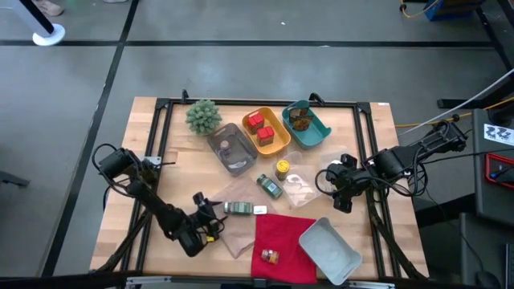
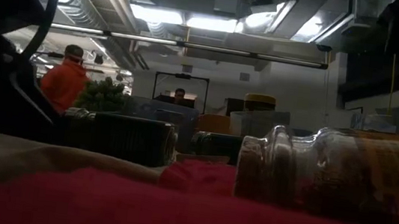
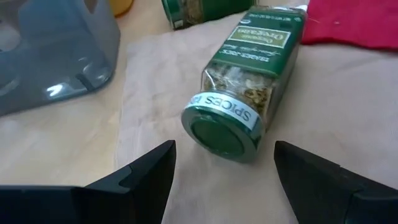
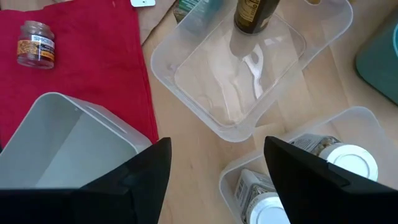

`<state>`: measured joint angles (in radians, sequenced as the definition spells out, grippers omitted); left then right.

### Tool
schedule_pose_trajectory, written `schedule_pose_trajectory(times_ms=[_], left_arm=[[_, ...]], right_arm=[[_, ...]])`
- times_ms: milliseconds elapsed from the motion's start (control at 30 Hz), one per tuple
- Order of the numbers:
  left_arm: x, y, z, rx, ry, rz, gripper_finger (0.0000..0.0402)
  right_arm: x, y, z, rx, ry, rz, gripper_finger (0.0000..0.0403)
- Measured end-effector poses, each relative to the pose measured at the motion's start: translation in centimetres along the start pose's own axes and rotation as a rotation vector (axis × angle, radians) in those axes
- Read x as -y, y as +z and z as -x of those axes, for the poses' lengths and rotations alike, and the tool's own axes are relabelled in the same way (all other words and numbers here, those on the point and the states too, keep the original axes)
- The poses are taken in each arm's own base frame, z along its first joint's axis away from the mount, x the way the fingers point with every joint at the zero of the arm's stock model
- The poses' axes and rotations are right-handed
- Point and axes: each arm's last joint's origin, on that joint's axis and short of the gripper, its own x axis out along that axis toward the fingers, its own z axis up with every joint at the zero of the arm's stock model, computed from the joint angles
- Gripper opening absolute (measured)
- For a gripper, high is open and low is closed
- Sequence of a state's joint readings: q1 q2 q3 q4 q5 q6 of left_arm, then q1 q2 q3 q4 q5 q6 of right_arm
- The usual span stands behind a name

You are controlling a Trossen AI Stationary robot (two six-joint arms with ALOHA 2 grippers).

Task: Sort spices by type
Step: Put the left green seasoning bottle into the gray bin

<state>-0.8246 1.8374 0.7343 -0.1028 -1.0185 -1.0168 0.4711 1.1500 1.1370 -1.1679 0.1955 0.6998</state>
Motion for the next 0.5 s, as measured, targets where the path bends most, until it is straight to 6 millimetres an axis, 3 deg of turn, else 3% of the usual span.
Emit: schedule_pose_trajectory(times_ms=[500], left_arm=[[-1.2, -0.6, -1.1, 0.121, -0.102, 0.079, 0.0263]], right_arm=[[0.1, 0.1, 0.0, 0.021, -0.025, 0.001, 0.0255]])
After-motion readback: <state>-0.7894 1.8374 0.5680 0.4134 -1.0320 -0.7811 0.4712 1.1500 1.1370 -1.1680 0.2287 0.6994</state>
